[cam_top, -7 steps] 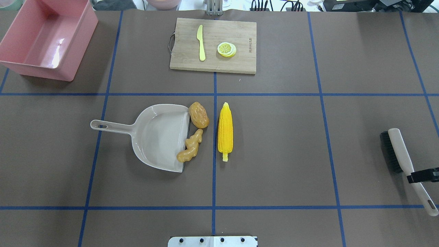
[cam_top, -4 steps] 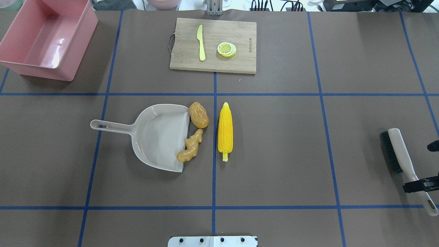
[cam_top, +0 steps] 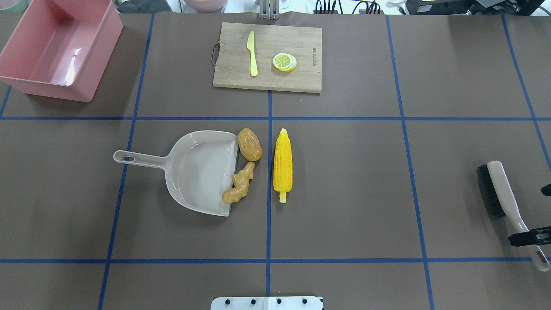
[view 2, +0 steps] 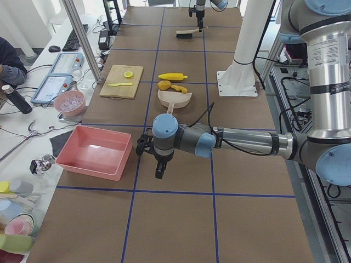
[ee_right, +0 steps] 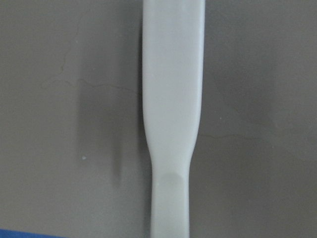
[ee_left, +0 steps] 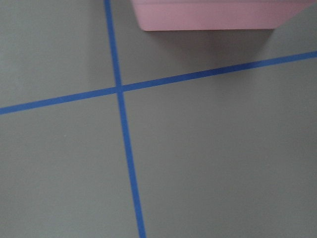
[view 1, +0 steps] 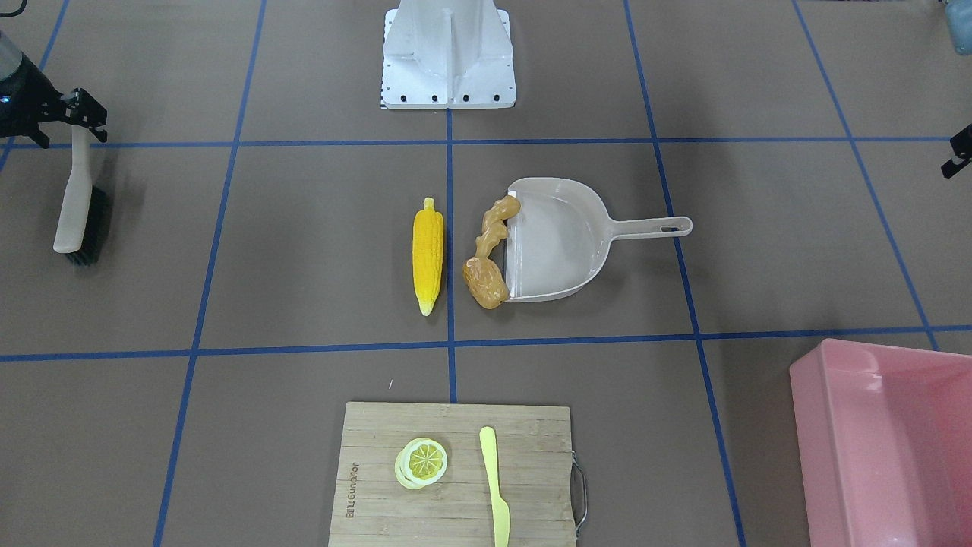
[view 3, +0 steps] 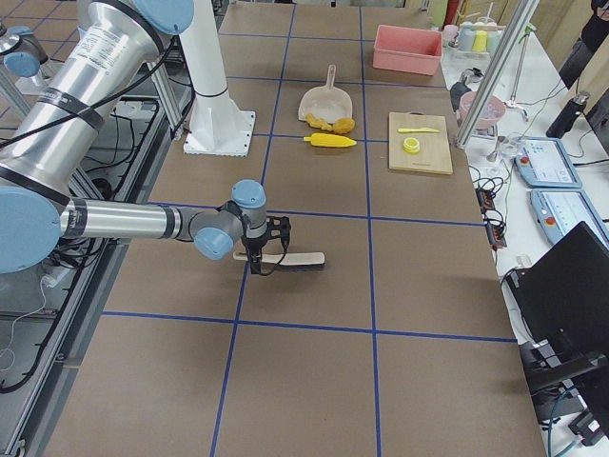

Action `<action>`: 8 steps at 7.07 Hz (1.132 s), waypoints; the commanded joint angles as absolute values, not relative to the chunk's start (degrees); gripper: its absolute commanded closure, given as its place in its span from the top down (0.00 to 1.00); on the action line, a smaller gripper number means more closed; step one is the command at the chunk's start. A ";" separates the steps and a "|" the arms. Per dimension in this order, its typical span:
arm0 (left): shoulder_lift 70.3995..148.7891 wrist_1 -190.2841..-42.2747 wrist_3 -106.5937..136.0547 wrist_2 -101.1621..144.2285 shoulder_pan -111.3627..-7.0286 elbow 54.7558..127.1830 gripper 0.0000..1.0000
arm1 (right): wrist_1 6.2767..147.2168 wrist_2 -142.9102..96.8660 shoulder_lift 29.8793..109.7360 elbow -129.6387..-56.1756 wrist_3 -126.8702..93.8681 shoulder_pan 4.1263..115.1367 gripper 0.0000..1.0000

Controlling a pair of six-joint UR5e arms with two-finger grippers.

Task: Sweep and dump trash into bin
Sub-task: 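Grasp the white brush handle with the right gripper, then grasp the grey dustpan handle with left gripper while right lifts brush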

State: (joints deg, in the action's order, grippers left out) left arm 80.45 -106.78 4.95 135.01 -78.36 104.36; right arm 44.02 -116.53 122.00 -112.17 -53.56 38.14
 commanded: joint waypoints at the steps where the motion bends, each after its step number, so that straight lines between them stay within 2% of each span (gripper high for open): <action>1: 80.86 -114.33 4.84 133.25 -68.60 108.94 1.00 | 44.30 -116.98 121.73 -111.89 -54.05 37.27 0.92; 2: 80.95 -114.26 4.83 132.81 -62.99 112.81 1.00 | 44.30 -117.07 121.73 -111.62 -54.05 36.92 0.70; 4: 81.21 -114.26 4.83 132.71 -52.79 119.68 1.00 | 44.30 -117.07 121.73 -111.36 -54.05 36.74 0.15; 5: 82.86 -114.00 4.83 132.54 -49.17 121.45 1.00 | 44.21 -117.16 121.73 -111.27 -54.05 36.83 0.00; 6: 84.27 -113.99 4.49 132.10 -47.65 121.55 1.00 | 44.12 -117.33 121.82 -111.70 -53.79 37.00 0.00; 8: 87.00 -113.99 -16.91 129.57 -46.58 120.33 1.00 | 44.64 -122.56 120.25 -113.63 -52.74 40.57 0.00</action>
